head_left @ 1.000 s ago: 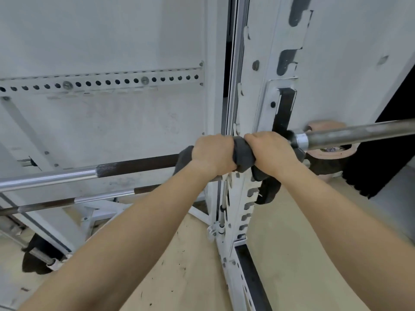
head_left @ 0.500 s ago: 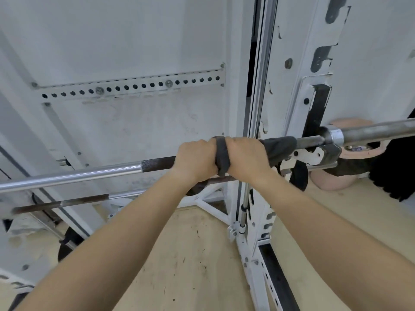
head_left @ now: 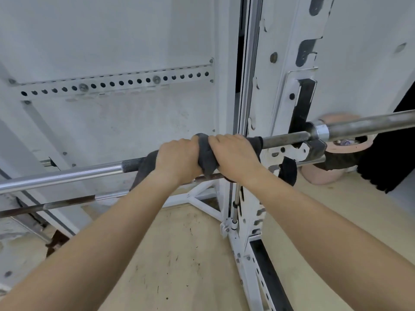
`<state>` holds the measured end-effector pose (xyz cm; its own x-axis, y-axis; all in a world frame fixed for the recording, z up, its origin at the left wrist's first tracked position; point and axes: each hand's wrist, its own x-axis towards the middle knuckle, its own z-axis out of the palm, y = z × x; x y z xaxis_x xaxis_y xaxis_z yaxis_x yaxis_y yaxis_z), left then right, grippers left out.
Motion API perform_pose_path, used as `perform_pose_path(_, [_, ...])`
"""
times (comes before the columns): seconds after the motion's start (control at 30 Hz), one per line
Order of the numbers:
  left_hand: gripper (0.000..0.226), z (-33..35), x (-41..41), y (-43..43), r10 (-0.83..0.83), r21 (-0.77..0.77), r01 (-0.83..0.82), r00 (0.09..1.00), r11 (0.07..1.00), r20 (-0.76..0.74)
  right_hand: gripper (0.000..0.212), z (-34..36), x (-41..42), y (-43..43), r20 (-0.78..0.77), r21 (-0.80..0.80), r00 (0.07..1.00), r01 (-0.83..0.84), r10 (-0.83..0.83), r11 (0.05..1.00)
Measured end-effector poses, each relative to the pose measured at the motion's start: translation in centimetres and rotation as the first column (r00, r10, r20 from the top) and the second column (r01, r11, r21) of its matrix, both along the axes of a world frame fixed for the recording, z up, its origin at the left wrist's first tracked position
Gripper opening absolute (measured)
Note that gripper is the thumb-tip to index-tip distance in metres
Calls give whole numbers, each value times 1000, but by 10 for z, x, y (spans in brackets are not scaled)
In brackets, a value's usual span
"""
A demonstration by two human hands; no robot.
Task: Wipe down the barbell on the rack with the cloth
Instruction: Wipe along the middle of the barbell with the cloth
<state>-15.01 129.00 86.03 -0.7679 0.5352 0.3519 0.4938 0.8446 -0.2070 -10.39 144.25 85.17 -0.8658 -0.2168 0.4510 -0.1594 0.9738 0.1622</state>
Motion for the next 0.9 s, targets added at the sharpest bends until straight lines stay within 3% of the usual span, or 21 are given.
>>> perform_pose_path(0.2, [42, 5, 16, 133, -160, 78, 156, 986, 985, 48, 31, 22, 32, 116, 101, 169, 963, 232, -251, 958])
perform_pose_path(0.33, [29, 4, 23, 170, -194, 187, 186, 981, 965, 26, 28, 26, 44, 147, 155, 60, 971, 175, -183, 983])
perform_pose_path(0.47, [37, 2, 22, 157, -195, 90, 195, 981, 977, -14, 31, 7, 44, 126, -42, 49, 966, 256, -254, 966])
perform_pose_path(0.57, [43, 2, 19, 121, -135, -9, 134, 990, 991, -33, 25, -5, 35, 81, -155, -55, 964, 212, -218, 976])
perform_pose_path(0.7, [40, 0, 16, 67, -28, -32, 26, 997, 999, -70, 39, -19, 21, 35, -99, -150, 985, 124, -140, 981])
perform_pose_path(0.8, [39, 6, 22, 77, -30, 39, 29, 999, 999, 16, 44, -7, 32, 49, -70, -105, 995, 61, -69, 993])
perform_pose_path(0.9, [40, 22, 36, 112, -147, 263, 99, 974, 960, 171, 31, 25, 54, 88, -50, -113, 994, 91, -97, 989])
